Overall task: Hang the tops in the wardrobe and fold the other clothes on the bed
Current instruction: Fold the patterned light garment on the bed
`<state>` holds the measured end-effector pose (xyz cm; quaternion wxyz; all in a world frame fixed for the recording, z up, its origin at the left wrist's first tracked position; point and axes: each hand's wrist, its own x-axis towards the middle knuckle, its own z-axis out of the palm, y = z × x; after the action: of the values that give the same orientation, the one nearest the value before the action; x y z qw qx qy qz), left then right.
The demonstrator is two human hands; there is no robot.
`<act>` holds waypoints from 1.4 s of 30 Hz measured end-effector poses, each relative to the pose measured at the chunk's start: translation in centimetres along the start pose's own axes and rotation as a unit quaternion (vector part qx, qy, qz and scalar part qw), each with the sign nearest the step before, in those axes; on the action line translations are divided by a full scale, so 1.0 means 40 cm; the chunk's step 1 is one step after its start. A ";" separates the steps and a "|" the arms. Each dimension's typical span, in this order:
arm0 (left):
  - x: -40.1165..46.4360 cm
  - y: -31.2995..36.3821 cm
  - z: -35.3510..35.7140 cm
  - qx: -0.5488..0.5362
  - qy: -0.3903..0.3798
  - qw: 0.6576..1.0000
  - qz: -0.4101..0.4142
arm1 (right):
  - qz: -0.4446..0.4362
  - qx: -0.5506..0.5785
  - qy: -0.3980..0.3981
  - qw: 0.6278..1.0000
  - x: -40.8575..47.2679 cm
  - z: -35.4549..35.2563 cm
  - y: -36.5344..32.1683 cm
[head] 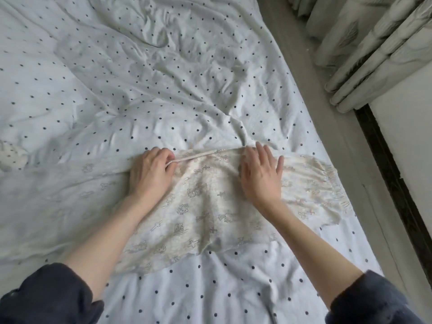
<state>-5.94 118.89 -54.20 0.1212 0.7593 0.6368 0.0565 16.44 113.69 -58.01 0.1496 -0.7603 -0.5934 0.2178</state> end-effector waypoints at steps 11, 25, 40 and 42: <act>-0.320 -0.254 -0.098 -0.011 -0.001 0.990 -0.143 | -0.255 0.003 -0.075 0.964 -0.107 0.111 -0.381; -0.471 -0.578 -0.195 -0.008 -0.057 0.973 -0.222 | -0.358 -0.148 -0.159 0.908 -0.227 0.247 -0.674; -0.377 -0.860 -0.356 -0.006 -0.046 0.957 -0.285 | -0.196 -0.015 -0.025 0.980 -0.116 0.284 -0.834; -0.333 -0.895 -0.382 -0.009 -0.027 0.961 -0.276 | -0.181 -0.013 -0.022 0.983 -0.092 0.289 -0.849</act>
<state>-46.17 113.23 -47.70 0.1561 0.5542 0.8176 0.0064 -18.62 118.28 -50.90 0.1630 -0.6371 -0.7274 0.1960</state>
